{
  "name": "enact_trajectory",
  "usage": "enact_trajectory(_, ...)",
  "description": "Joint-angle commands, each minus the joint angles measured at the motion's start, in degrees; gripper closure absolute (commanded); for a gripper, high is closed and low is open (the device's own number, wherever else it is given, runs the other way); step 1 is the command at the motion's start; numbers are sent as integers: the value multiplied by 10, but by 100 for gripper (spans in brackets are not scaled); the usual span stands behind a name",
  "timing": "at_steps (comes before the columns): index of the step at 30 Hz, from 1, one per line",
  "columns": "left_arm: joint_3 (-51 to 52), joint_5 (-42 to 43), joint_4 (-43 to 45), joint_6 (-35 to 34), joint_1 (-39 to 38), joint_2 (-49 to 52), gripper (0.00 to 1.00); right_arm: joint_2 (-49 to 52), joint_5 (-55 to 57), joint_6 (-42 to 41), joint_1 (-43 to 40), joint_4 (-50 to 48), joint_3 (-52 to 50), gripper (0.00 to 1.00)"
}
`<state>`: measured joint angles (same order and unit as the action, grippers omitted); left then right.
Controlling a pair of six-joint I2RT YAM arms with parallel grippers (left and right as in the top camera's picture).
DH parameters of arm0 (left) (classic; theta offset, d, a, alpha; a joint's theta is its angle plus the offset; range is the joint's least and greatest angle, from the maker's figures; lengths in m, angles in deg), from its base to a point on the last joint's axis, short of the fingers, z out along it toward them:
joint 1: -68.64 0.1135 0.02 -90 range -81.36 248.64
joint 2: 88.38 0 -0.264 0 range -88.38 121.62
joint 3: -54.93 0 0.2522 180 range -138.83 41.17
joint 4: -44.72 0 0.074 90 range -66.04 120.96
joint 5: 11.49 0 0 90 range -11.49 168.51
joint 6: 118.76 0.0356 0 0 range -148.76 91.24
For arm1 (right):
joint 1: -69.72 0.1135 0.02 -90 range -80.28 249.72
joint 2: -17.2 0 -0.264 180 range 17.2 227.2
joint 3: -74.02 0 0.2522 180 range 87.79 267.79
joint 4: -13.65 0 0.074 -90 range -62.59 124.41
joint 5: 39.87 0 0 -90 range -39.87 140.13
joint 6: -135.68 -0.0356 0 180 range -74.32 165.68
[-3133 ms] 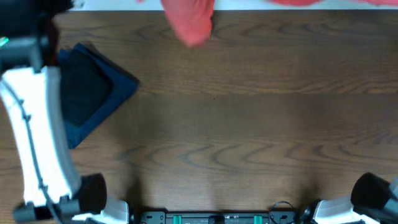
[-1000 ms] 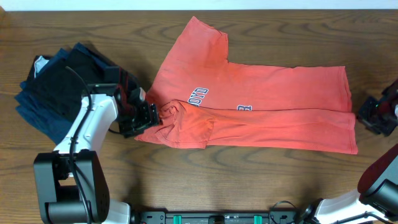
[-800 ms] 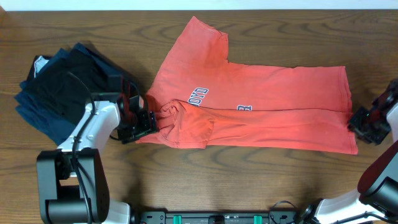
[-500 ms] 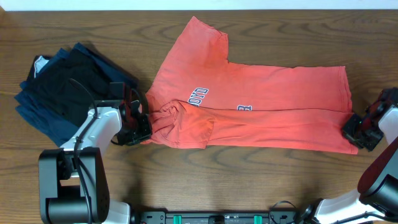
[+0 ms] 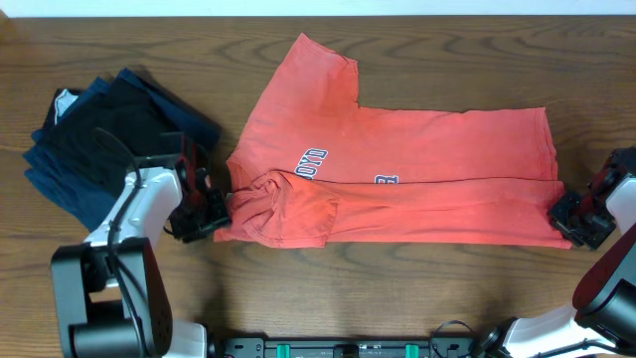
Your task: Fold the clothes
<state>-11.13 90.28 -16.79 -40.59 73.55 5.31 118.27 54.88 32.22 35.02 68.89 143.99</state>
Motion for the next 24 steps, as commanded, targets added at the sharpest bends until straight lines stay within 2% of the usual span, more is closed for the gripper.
enact_trajectory(1, -24, 19, -10, 1, 0, -37, 41, -7, -10, -10, -5, 1, 2, 78)
enact_trajectory(8, -24, 117, -4, 11, -19, -100, 39, -13, -55, 4, -5, 50, 83, 64)
enact_trajectory(11, -23, 120, 5, 15, -49, -102, 39, -13, -57, 5, -5, 57, 105, 60)
enact_trajectory(24, -22, 99, 88, 16, -221, -6, 39, -13, -63, 7, -5, 57, 97, 61)
